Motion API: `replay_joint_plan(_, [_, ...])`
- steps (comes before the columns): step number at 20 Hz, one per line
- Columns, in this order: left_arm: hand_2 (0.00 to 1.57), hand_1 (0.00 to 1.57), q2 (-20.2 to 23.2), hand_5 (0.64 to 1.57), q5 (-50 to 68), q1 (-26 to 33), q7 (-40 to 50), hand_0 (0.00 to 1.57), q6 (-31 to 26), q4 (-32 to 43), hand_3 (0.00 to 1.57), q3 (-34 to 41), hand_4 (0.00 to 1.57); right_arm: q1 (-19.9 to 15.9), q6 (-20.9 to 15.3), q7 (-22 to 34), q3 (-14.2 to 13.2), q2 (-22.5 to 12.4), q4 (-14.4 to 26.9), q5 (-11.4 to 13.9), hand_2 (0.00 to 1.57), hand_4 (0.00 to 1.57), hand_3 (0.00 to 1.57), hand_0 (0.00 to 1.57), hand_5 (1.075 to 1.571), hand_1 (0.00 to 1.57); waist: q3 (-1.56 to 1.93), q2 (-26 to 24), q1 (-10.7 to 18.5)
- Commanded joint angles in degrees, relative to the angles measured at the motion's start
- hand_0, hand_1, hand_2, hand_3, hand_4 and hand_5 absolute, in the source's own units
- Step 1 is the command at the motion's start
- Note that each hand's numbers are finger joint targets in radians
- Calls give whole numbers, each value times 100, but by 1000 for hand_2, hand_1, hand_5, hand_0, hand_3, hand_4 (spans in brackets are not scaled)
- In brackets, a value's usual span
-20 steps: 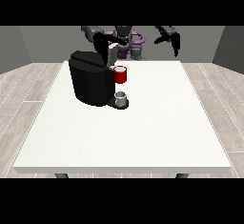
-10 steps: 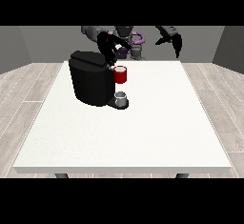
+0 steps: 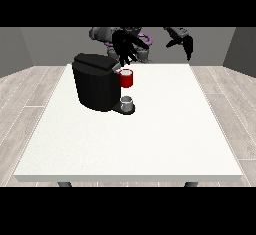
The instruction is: Insert the coffee pod into the coffee machine and close the lid
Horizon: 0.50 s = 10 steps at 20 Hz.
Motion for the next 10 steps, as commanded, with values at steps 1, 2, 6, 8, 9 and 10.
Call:
replay_joint_plan(1, [0, 0, 68, 1571, 94, -195, 65, 0, -144, 4, 0, 16, 399, -570, 123, -830, 389, 240, -359, 76, 0, 0, 0, 0, 1571, 0, -196, 186, 605])
replay_joint_plan(2, [0, 0, -7, 1571, -51, -131, -123, 0, -68, -9, 0, -117, 368, -713, 92, -816, 509, 283, -330, 194, 0, 0, 0, 0, 1571, 0, -204, 248, 719])
replay_joint_plan(6, [0, 0, 54, 1571, 25, -56, -226, 0, -119, -19, 0, -40, 418, -1247, 302, -925, 359, 62, 51, 155, 0, 0, 0, 0, 1571, 0, -205, 430, 744])
replay_joint_plan(8, [0, 0, 41, 1571, 147, -595, 14, 0, -48, -231, 0, 68, 362, -1202, 2, -1449, 413, 382, 268, 247, 0, 0, 0, 0, 1571, 0, -200, 795, 781])
replay_joint_plan(9, [0, 0, -107, 1571, 141, -522, 288, 0, -5, -227, 0, -48, 352, -1581, 364, -1247, 254, 104, 508, 94, 0, 0, 0, 0, 1571, 0, -201, 594, 729])
replay_joint_plan(10, [0, 0, -15, 1571, 122, -373, 157, 0, -136, -303, 0, -107, 254, -1466, 163, -1486, 297, 183, 595, 242, 0, 0, 0, 0, 1571, 0, -201, 697, 844])
